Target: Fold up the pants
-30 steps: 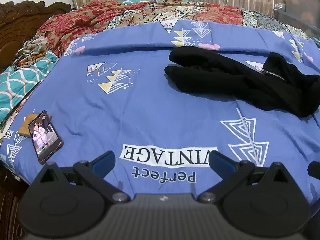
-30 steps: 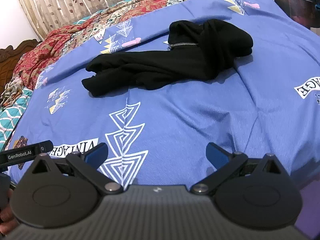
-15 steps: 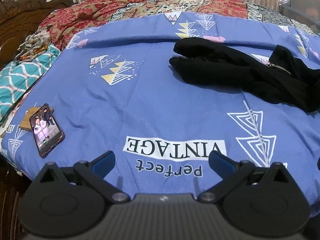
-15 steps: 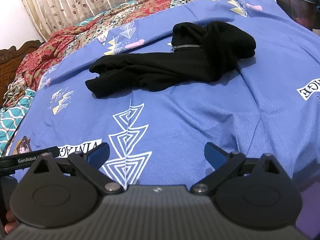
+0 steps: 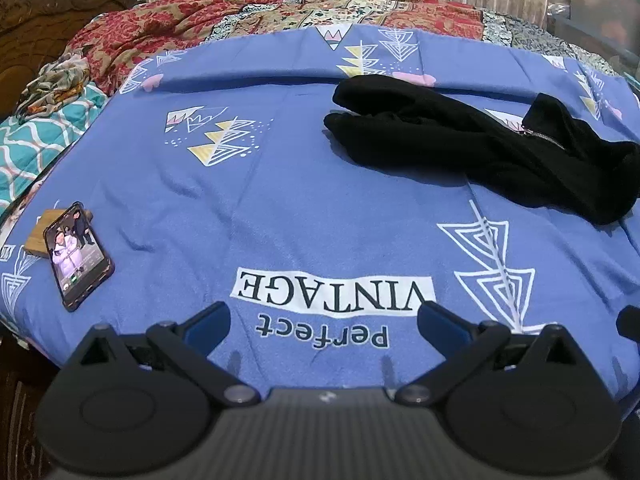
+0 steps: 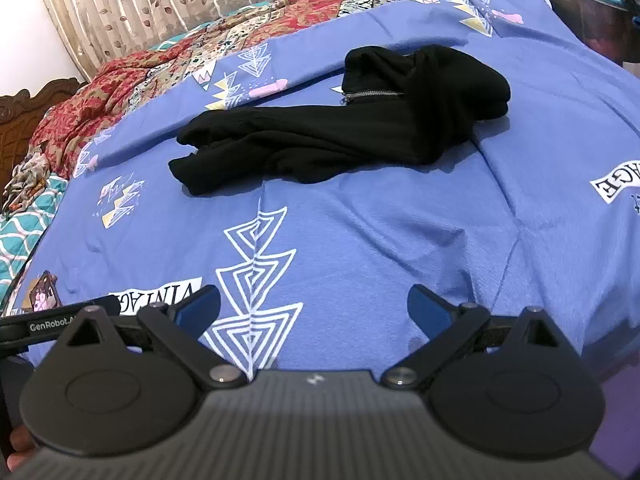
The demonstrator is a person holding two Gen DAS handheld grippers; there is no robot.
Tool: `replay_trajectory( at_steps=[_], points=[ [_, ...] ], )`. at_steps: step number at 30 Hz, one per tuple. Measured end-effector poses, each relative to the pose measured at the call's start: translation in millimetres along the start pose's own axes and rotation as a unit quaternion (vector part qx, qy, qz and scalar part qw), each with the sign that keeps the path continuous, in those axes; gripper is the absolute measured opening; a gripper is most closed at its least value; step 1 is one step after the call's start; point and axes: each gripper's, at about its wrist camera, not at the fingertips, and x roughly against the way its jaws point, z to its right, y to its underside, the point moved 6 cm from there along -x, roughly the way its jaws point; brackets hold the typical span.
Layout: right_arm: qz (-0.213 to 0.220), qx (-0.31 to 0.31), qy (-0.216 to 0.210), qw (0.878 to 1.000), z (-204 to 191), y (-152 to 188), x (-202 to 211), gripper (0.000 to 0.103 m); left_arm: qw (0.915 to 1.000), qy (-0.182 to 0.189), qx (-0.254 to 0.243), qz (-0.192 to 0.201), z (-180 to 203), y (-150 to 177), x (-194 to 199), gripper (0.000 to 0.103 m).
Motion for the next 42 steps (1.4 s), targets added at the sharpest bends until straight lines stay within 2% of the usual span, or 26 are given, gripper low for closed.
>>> replay_trajectory(
  at_steps=[8, 10, 12, 14, 18, 21, 26, 30, 36, 39, 42],
  points=[
    [0.002, 0.012, 0.006, 1.0, -6, 0, 1, 0.095, 0.9999, 0.013, 0.003, 0.006, -3, 0, 3, 0.103],
    [0.002, 0.015, 0.008, 1.0, -8, 0, 1, 0.086, 0.9998, 0.018, 0.005, 0.01, -4, 0, 5, 0.103],
    [0.001, 0.017, 0.01, 1.0, -9, 0, 1, 0.073, 0.9996, 0.024, 0.006, 0.015, -5, -1, 7, 0.103],
    [0.002, 0.017, 0.012, 1.0, -10, 0, 3, 0.067, 0.9994, 0.029, 0.006, 0.019, -7, -1, 10, 0.103],
    [0.009, 0.039, 0.014, 0.999, -19, -4, 4, 0.068, 0.9989, 0.037, 0.008, 0.027, -12, -2, 12, 0.103],
    [0.018, 0.086, 0.012, 0.996, -32, -13, -1, 0.068, 0.9988, 0.04, 0.01, 0.026, -17, -4, 6, 0.103],
    [0.038, 0.193, -0.016, 0.98, -69, -43, -33, 0.067, 0.9982, 0.041, 0.035, 0.025, -36, -10, -5, 0.103],
    [0.035, 0.247, -0.035, 0.968, -99, -72, -82, 0.068, 0.998, 0.035, 0.052, 0.005, -55, -8, -19, 0.103],
    [0.012, 0.368, -0.039, 0.929, -156, -97, -163, 0.068, 0.9963, 0.043, 0.072, -0.018, -81, -3, -31, 0.103],
    [-0.011, 0.409, -0.028, 0.912, -173, -100, -196, 0.068, 0.9956, 0.052, 0.076, -0.018, -91, -3, -32, 0.103],
    [-0.035, 0.423, 0.004, 0.905, -171, -103, -229, 0.066, 0.9944, 0.068, 0.079, -0.018, -99, -4, -32, 0.103]
  ],
)
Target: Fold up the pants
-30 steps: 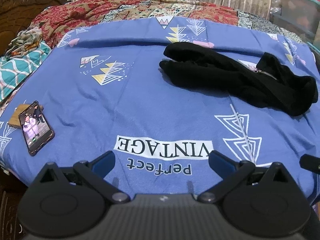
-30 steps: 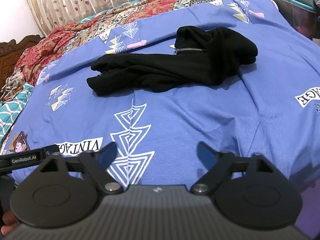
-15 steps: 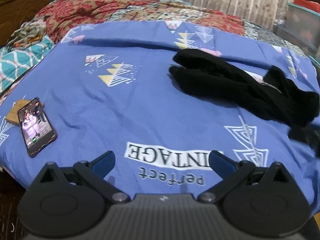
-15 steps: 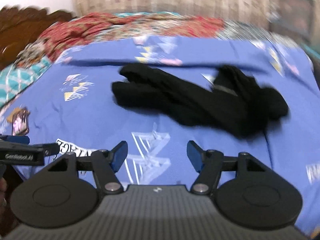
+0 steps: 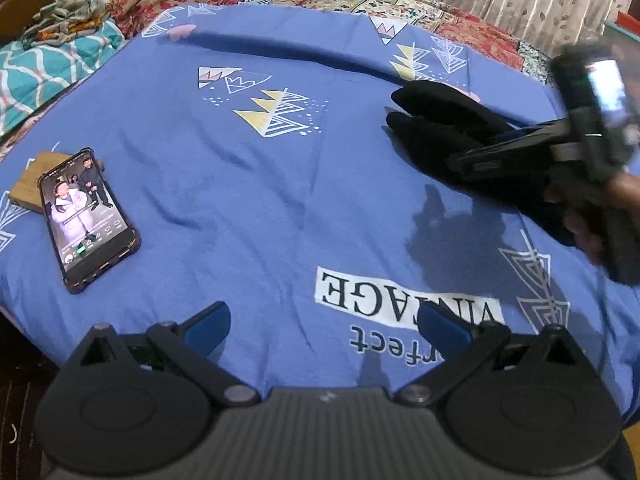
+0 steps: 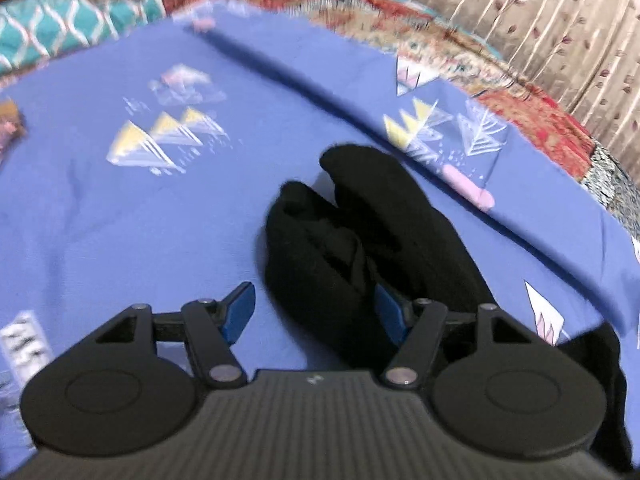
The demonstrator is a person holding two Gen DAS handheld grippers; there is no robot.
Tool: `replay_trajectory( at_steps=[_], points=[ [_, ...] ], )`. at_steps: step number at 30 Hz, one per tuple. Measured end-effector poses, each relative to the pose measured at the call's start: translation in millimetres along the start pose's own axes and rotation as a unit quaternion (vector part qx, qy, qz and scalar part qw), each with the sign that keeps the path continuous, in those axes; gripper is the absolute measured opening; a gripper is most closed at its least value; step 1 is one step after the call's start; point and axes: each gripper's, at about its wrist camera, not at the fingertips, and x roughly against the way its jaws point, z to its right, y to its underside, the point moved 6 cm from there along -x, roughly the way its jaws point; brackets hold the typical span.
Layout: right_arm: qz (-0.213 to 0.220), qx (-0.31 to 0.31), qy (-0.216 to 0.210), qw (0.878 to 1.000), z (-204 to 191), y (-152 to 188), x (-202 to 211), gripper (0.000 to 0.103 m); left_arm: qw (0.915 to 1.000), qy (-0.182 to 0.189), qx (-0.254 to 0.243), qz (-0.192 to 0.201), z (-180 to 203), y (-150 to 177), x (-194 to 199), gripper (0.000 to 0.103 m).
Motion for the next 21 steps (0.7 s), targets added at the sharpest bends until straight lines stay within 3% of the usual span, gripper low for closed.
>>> replay_trajectory(
  at_steps=[1, 2, 3, 5, 7, 10, 13, 15, 17, 21],
  points=[
    [-0.016, 0.0, 0.008, 1.0, 4, 1, -11, 0.059, 1.0, 0.006, 0.002, 0.0, -3, -1, 1, 0.103],
    [-0.027, 0.0, 0.01, 1.0, 8, 2, -19, 0.037, 0.9999, 0.014, 0.006, -0.001, -7, -3, 1, 0.103],
    [-0.033, 0.001, 0.012, 0.999, 11, 3, -23, 0.02, 0.9996, 0.026, 0.013, -0.003, -12, -5, 1, 0.103],
    [-0.031, -0.026, 0.005, 0.999, 17, -3, -18, 0.01, 0.9984, 0.047, 0.033, -0.006, -23, -12, 1, 0.103],
    [-0.008, -0.083, -0.042, 0.996, 17, -18, 5, 0.009, 0.9971, 0.055, 0.053, -0.002, -38, -22, 2, 0.103],
    [0.063, -0.105, -0.112, 0.986, -1, -39, 71, 0.009, 0.9948, 0.062, 0.079, 0.014, -57, -37, 7, 0.103],
    [0.116, -0.12, -0.206, 0.964, -29, -36, 133, 0.009, 0.9897, 0.078, 0.115, 0.034, -74, -47, 12, 0.103],
    [0.131, -0.093, -0.266, 0.951, -62, -19, 158, 0.009, 0.986, 0.088, 0.136, 0.042, -80, -46, 11, 0.103],
    [0.102, -0.073, -0.288, 0.949, -92, 8, 158, 0.012, 0.9834, 0.091, 0.153, 0.036, -83, -42, 6, 0.103],
    [-0.018, -0.103, -0.321, 0.941, -117, 64, 128, 0.027, 0.9835, 0.095, 0.154, 0.002, -71, -27, -10, 0.103]
  ],
)
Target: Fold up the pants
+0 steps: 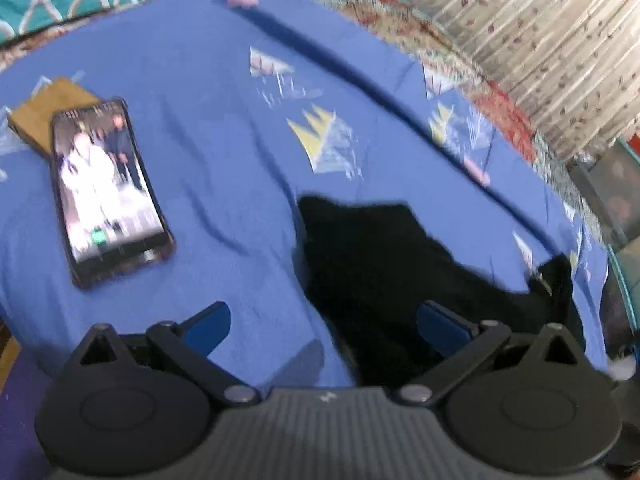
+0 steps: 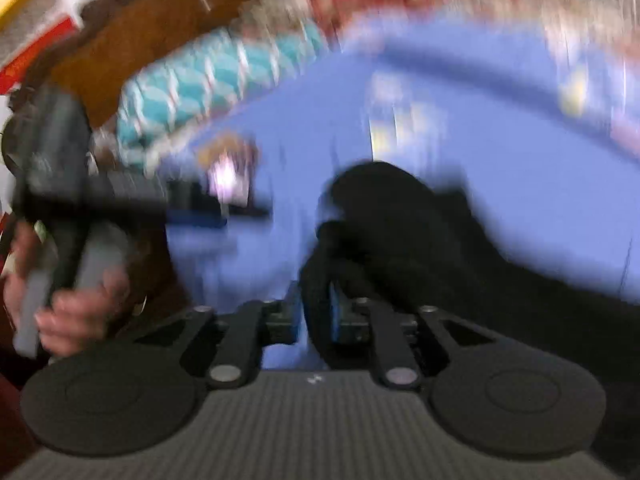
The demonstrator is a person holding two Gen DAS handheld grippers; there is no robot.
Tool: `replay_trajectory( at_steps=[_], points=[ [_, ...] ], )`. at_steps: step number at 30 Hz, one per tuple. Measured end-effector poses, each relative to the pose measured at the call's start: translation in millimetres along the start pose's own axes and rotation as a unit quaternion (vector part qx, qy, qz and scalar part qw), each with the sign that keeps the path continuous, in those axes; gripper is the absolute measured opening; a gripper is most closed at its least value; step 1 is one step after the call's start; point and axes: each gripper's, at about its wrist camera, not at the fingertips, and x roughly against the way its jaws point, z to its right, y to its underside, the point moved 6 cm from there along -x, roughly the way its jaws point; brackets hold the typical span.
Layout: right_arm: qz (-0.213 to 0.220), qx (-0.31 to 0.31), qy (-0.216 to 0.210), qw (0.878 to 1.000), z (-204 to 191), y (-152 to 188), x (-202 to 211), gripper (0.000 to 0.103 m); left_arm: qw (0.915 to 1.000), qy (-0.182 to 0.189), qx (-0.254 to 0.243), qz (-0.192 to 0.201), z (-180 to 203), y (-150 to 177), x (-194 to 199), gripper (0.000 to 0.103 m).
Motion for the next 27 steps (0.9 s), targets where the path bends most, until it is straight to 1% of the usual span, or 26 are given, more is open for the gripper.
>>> replay_trajectory(
  at_steps=[1, 2, 3, 5, 6, 8, 10, 12, 13, 14, 15, 17, 18, 19, 20, 21, 22, 23, 25, 27],
  points=[
    [0.001, -0.006, -0.001, 1.0, 2, 1, 4, 0.028, 1.0, -0.003, -0.007, -0.005, 3, 4, -4, 0.103],
    [0.015, -0.006, 0.0, 1.0, 3, -3, 12, 0.032, 0.9999, -0.006, -0.012, -0.008, 5, 6, -7, 0.103],
    [0.034, -0.006, 0.002, 0.999, 4, -10, 22, 0.041, 0.9998, -0.007, -0.015, -0.012, 7, 8, -10, 0.103],
    [0.081, -0.007, 0.014, 0.997, 11, -33, 42, 0.048, 0.9997, -0.006, -0.015, -0.019, 10, 11, -16, 0.103],
    [0.095, -0.005, 0.022, 0.995, 15, -44, 47, 0.048, 0.9996, -0.008, -0.014, -0.022, 10, 12, -20, 0.103],
    [0.105, 0.013, 0.041, 0.994, 18, -61, 44, 0.048, 0.9994, -0.015, -0.011, -0.03, 8, 12, -29, 0.103],
    [0.105, 0.054, 0.05, 0.992, 14, -72, 31, 0.056, 0.9992, -0.016, -0.008, -0.035, 6, 11, -34, 0.103],
    [0.092, 0.101, 0.063, 0.989, 11, -78, 9, 0.076, 0.9993, -0.017, -0.008, -0.034, 5, 11, -33, 0.103],
    [0.082, 0.117, 0.066, 0.988, 12, -78, -3, 0.079, 0.9993, -0.016, -0.009, -0.033, 5, 12, -31, 0.103],
    [0.069, 0.127, 0.065, 0.987, 14, -81, -15, 0.079, 0.9993, -0.015, -0.01, -0.032, 4, 12, -28, 0.1],
    [0.059, 0.125, 0.058, 0.989, 20, -82, -22, 0.079, 0.9991, -0.029, -0.011, -0.03, 1, 13, -26, 0.103],
    [0.036, 0.099, 0.049, 0.993, 34, -88, -41, 0.079, 0.9991, -0.025, -0.011, -0.032, -4, 14, -23, 0.103],
    [0.019, 0.084, 0.036, 0.996, 43, -89, -48, 0.076, 0.9991, -0.025, -0.005, -0.034, -8, 15, -21, 0.103],
    [0.002, 0.063, 0.017, 0.998, 49, -89, -54, 0.064, 0.9991, -0.028, -0.002, -0.033, -11, 16, -19, 0.103],
    [-0.016, 0.041, -0.003, 0.999, 54, -88, -59, 0.02, 0.999, -0.032, -0.002, -0.031, -14, 16, -17, 0.103],
    [-0.027, 0.024, -0.008, 0.999, 56, -86, -58, 0.013, 0.999, -0.034, -0.001, -0.029, -15, 16, -16, 0.103],
    [-0.017, 0.02, -0.005, 1.0, 56, -88, -53, 0.013, 0.999, -0.035, 0.0, -0.028, -16, 15, -16, 0.103],
    [0.004, 0.026, -0.002, 1.0, 56, -91, -38, 0.012, 0.999, -0.034, 0.0, -0.028, -16, 13, -16, 0.103],
    [0.065, 0.012, 0.0, 0.998, 63, -101, 0, 0.012, 0.9991, -0.031, -0.007, -0.029, -12, 8, -20, 0.103],
    [0.121, -0.025, 0.008, 0.992, 83, -108, 44, 0.012, 0.999, -0.025, -0.016, -0.033, -3, 1, -29, 0.103]
  ],
)
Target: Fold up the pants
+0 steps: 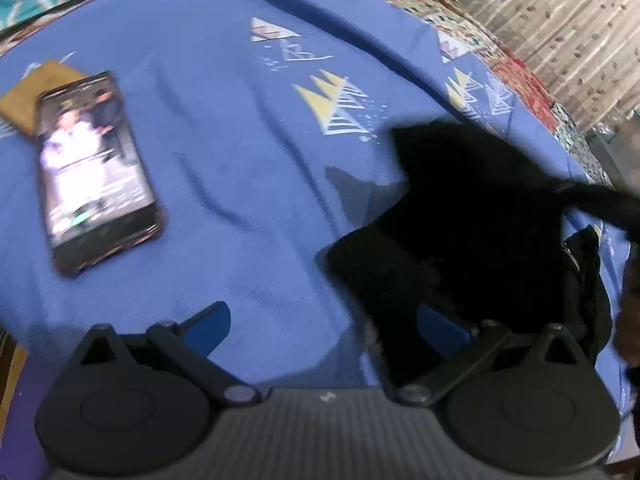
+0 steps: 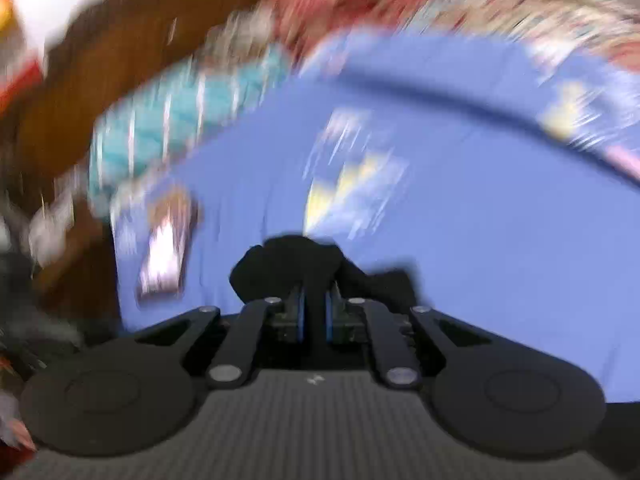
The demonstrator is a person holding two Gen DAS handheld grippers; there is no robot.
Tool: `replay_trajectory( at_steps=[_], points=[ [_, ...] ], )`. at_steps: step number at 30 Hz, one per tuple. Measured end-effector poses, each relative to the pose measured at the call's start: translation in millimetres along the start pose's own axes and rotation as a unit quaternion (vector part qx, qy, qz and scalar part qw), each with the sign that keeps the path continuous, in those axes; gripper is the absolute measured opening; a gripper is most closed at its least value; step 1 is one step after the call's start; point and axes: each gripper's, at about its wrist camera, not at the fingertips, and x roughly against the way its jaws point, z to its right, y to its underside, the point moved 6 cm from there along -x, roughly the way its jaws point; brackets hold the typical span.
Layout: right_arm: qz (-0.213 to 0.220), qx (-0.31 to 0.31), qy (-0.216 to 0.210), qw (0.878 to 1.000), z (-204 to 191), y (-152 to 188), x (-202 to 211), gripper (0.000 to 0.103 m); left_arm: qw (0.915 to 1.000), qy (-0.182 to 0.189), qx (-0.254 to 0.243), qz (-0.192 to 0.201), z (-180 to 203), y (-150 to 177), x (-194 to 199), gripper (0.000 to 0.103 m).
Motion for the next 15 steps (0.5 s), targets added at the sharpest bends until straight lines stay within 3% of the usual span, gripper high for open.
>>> replay_trajectory(
  at_steps=[4, 7, 8, 10, 11, 12, 14, 15],
  points=[
    [0.057, -0.031, 0.068, 0.996, 40, -1, 66, 0.012, 0.9994, 0.02, -0.026, -0.008, 27, -14, -23, 0.103],
    [0.067, -0.069, 0.155, 0.983, 81, 24, 102, 0.012, 0.9988, -0.006, -0.035, -0.032, 38, -12, -51, 0.101],
    [0.061, -0.088, 0.212, 0.971, 101, 35, 110, 0.013, 0.9987, -0.007, -0.033, -0.037, 40, -9, -56, 0.098],
    [0.017, -0.107, 0.34, 0.934, 134, 56, 116, 0.025, 0.9987, -0.02, -0.037, -0.03, 42, -4, -60, 0.09],
    [0.002, -0.119, 0.378, 0.918, 145, 64, 121, 0.034, 0.9986, -0.024, -0.042, -0.021, 44, -2, -59, 0.074],
    [0.012, -0.133, 0.369, 0.92, 147, 68, 125, 0.035, 0.9986, -0.02, -0.046, -0.018, 47, -1, -56, 0.056],
    [0.039, -0.143, 0.311, 0.939, 133, 60, 123, 0.043, 0.9988, -0.011, -0.044, -0.016, 49, 1, -52, 0.051],
    [0.043, -0.132, 0.293, 0.946, 125, 53, 117, 0.055, 0.999, -0.008, -0.041, -0.016, 49, 1, -51, 0.049]
  ],
)
